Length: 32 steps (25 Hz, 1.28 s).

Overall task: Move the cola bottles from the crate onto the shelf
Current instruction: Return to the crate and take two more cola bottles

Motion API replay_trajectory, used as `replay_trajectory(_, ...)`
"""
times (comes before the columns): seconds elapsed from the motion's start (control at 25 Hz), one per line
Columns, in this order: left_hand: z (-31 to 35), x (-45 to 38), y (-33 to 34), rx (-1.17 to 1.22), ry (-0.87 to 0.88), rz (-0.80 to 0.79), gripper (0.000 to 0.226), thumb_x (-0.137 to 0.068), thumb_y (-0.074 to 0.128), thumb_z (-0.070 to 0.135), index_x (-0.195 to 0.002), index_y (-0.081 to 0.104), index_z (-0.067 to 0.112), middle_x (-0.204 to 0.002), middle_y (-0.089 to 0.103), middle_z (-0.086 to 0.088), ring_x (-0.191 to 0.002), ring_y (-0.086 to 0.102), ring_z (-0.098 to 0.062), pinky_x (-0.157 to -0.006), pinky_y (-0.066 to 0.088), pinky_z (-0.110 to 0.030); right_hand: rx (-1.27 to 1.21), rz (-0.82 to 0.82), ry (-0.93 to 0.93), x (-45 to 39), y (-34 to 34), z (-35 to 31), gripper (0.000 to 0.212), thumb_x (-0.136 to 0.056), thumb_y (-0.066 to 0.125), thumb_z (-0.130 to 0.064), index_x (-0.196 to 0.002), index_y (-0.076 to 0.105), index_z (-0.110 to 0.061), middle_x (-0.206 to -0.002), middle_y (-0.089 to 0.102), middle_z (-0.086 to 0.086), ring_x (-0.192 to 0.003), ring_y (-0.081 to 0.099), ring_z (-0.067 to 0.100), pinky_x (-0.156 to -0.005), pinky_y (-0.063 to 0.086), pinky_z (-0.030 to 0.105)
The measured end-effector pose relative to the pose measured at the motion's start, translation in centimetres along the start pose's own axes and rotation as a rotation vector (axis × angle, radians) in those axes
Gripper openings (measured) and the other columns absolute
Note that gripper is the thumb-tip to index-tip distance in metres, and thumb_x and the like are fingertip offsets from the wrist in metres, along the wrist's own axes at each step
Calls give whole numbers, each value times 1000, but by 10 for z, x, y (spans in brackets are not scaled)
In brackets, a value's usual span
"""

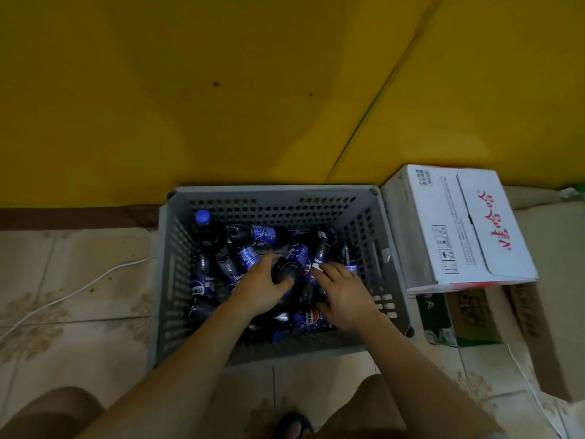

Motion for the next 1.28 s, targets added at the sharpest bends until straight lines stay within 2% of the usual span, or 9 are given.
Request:
replay_trajectory(0.12, -24, -47, 28, 8, -18, -9, 79, -94, 63, 46, -155, 20, 23, -151, 43, -9, -129, 52, -28, -97, 44, -33, 89, -69, -39, -34, 38, 11, 89, -94, 64, -39, -162, 10, -22, -170, 5, 4, -157, 1, 29, -126, 9, 48)
replay_trajectory(0.2, -37, -71, 46, 4, -32, -34, 83, -93, 64, 43, -157, 16, 22, -150, 44, -11, -128, 52, -30, -96, 44, -33, 152, -90, -61, -52, 56, 15, 92, -93, 65, -41, -162, 9, -21, -170, 1, 5, -157, -2, 29, -126, 6, 49)
replay_trajectory(0.36, -55, -108, 73, 28, -82, -69, 85, -92, 67, 35, -156, 15, 19, -144, 51, -13, -124, 55, -33, -101, 47, -38, 238, -127, -95, -72, 88, 25, 92, -92, 67, -44, -162, 13, -19, -170, 1, 5, -157, -3, 29, -126, 5, 49)
replay_trajectory(0.52, -60, -122, 86, 14, -78, -20, 83, -91, 68, 35, -155, 17, 19, -140, 54, -15, -120, 57, -34, -98, 49, -41, 340, -76, -150, -80, 95, 26, 78, -93, 65, -30, -158, 23, -19, -168, 11, 8, -154, 8, 35, -124, 10, 52)
replay_trajectory(0.68, -61, -119, 77, -17, -52, 50, 73, -89, 70, 39, -150, 32, 24, -133, 60, -10, -114, 60, -30, -94, 51, -39, 484, -55, -182, -93, 92, 21, 62, -98, 56, -24, -154, 30, -21, -162, 17, 12, -149, 13, 39, -123, 12, 56)
replay_trajectory(0.84, -53, -104, 47, -42, -11, 145, 68, -86, 73, 39, -146, 44, 28, -131, 64, -2, -116, 60, -25, -94, 50, -32, 508, -112, -175, -100, 108, 18, 71, -100, 56, -23, -159, 17, -22, -167, 11, 10, -155, -1, 36, -123, 12, 58)
replay_trajectory(0.96, -53, -93, 25, -15, 18, 232, 73, -83, 77, 41, -147, 45, 28, -134, 62, -1, -119, 60, -23, -99, 50, -33, 526, -146, -193, -102, 111, 17, 75, -98, 61, -22, -159, 18, -27, -168, 8, 10, -154, -4, 39, -120, 15, 64)
replay_trajectory(1.12, -52, -74, 3, 144, 54, 346, 71, -78, 82, 42, -142, 52, 33, -124, 66, 7, -108, 62, -15, -98, 51, -29, 454, -85, -220, -98, 104, 18, 71, -97, 60, -21, -157, 23, -28, -167, 13, 8, -154, 0, 40, -120, 12, 64)
replay_trajectory(1.28, -56, -62, -15, 440, 82, 414, 56, -81, 81, 34, -133, 58, 34, -121, 67, 10, -111, 63, -14, -102, 51, -35, 108, 95, -213, -93, 87, 20, 81, -87, 71, -34, -156, 30, -28, -164, 29, -1, -151, 22, 34, -119, 24, 58)
Point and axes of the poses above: each hand's wrist, its own x-axis away from the middle knuckle, its own y-axis out of the palm, z = x × y, the point moved 8 cm from there along -x, towards the middle knuckle
